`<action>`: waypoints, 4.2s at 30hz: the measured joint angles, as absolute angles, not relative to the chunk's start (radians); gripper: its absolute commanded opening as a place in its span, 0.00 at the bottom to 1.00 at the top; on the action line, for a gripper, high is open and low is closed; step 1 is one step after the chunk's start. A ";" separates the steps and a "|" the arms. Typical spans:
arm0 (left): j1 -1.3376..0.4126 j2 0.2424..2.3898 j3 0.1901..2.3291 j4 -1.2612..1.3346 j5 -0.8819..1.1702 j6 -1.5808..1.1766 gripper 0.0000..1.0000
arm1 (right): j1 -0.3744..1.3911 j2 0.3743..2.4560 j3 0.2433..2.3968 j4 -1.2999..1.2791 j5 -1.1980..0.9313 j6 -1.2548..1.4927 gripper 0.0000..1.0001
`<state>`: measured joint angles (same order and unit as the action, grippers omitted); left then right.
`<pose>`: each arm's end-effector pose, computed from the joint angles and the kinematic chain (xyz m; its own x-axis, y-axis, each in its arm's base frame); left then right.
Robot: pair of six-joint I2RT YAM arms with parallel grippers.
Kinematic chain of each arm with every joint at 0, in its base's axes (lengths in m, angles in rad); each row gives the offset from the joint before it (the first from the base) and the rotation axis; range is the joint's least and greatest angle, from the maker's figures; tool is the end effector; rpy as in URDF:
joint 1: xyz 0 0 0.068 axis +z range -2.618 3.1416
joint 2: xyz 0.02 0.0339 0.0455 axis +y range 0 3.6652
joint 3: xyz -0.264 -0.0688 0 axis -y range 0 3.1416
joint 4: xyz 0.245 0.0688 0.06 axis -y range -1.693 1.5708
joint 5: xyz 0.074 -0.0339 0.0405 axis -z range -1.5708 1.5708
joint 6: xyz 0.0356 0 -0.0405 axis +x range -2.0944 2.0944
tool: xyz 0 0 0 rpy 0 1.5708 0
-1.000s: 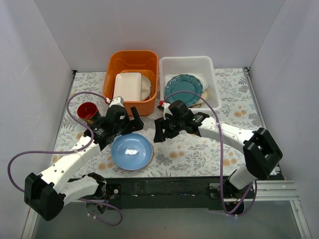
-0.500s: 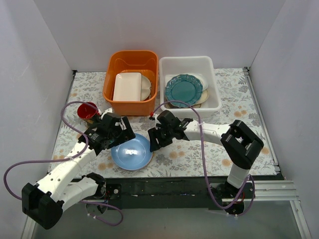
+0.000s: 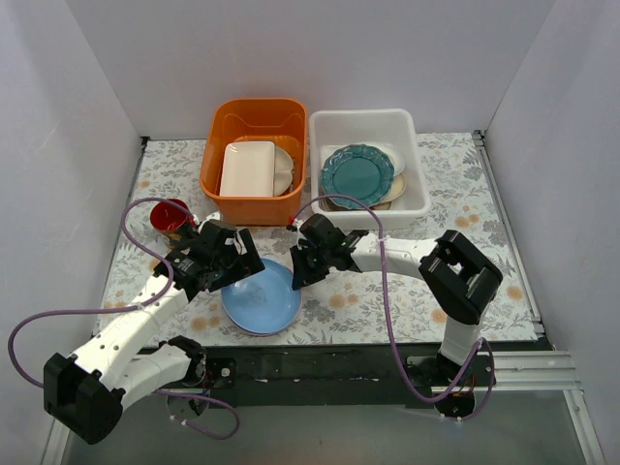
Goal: Place the plates into the plastic bin on the countertop
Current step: Pick up the plate at the center of the board, then place the plate in the plastic bin.
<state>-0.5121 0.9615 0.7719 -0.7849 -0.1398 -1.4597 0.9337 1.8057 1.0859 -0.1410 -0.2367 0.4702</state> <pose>0.1612 -0.0849 0.2523 -0.4944 -0.8510 -0.1768 -0.6706 0.5029 -0.5453 0.2170 0.3072 0.1715 -0.7974 -0.3371 -0.5005 -0.5733 0.6822 0.4539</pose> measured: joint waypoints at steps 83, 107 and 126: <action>-0.503 1.063 0.614 -0.476 0.166 -1.469 0.00 | 0.781 1.494 0.901 -0.283 -0.081 0.345 0.85; -0.503 0.900 0.657 -0.461 0.161 -1.467 0.00 | 0.590 1.225 0.764 -0.085 -0.448 0.403 0.98; -0.503 0.896 0.648 -0.299 0.303 -1.489 0.00 | 0.542 1.225 0.704 0.112 -0.678 0.527 0.26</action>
